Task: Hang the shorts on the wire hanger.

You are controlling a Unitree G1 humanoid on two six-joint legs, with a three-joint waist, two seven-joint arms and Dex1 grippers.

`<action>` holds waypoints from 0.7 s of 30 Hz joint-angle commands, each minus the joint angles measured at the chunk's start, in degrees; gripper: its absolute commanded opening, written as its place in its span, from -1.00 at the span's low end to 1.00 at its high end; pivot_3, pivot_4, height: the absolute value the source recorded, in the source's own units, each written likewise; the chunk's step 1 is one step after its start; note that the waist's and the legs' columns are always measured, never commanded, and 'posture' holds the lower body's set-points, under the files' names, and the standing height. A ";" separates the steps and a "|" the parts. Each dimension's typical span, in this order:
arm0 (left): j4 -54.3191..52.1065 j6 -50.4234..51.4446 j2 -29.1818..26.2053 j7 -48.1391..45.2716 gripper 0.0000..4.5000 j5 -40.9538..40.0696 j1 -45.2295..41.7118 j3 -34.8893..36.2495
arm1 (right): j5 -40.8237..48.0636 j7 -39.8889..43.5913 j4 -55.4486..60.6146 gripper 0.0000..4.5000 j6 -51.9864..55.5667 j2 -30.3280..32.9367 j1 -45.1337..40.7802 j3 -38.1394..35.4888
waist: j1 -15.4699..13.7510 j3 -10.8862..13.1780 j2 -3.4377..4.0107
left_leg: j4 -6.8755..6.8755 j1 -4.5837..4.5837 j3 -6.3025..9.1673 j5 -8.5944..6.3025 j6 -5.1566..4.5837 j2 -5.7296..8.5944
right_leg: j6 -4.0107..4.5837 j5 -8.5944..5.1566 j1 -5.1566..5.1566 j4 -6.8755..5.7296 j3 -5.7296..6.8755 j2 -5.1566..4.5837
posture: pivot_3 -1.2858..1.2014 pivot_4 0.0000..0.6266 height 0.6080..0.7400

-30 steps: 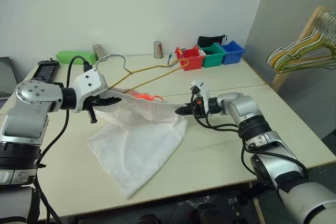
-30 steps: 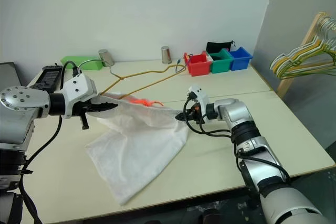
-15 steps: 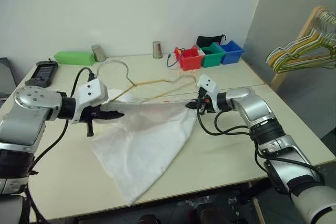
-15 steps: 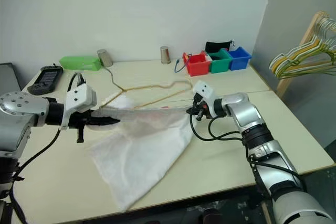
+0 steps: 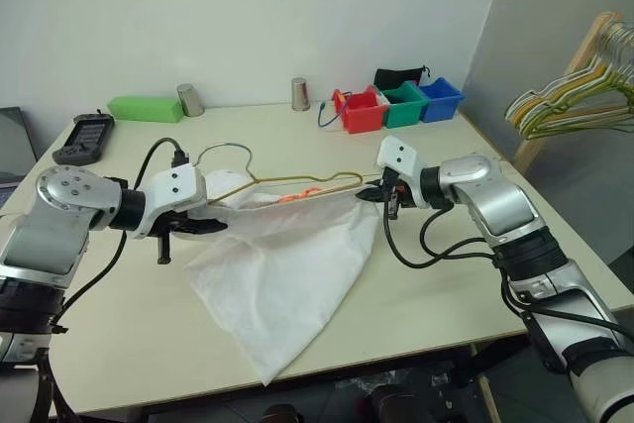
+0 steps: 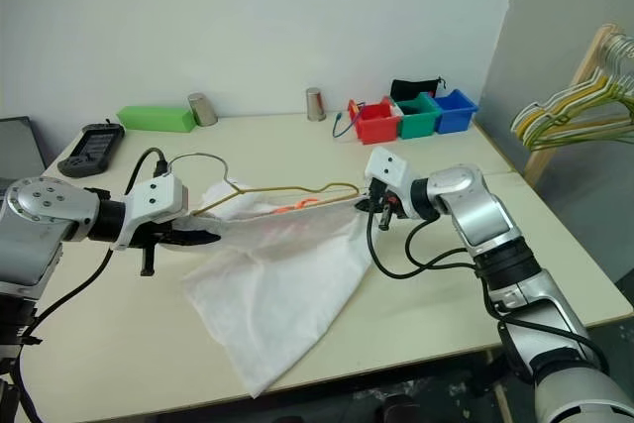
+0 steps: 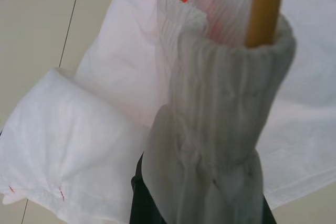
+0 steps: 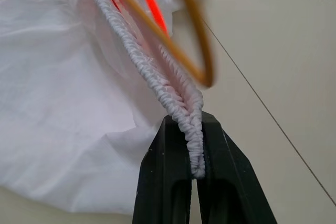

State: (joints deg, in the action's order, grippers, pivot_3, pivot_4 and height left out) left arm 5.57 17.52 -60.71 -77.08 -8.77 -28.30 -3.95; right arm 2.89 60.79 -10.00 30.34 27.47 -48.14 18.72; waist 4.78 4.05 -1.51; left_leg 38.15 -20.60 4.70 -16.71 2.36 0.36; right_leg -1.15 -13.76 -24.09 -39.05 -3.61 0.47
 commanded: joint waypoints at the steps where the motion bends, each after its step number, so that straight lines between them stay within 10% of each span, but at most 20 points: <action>1: 0.74 -2.40 -2.45 -1.76 -1.00 1.74 0.30 -0.52 | -0.64 -0.72 1.67 -0.97 0.18 1.56 -0.86 -1.18 | 0.02 0.00 0.00 | 0.00 0.00 0.00 0.00 0.00 0.00 | 0.00 0.00 0.00 0.00 0.00 0.00 | 0.02 -1.00 1.00; 21: 5.54 -11.26 -5.30 -2.10 -1.00 8.70 0.89 -5.04 | -0.95 1.03 1.85 -0.97 -0.98 4.82 -2.44 0.00 | 0.10 0.00 0.00 | 0.00 0.00 -0.02 0.00 0.00 -0.02 | 0.00 -0.01 0.00 0.01 -0.01 0.02 | 0.01 -1.00 1.00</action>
State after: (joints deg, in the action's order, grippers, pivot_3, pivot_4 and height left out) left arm 9.15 7.82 -63.14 -79.33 -4.24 -27.72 -8.02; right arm 2.89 61.56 -9.99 29.30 29.64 -48.74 21.08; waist 4.89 4.05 -1.50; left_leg 38.15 -20.60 4.69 -16.71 2.36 0.34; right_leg -1.15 -13.76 -24.10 -39.04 -3.61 0.49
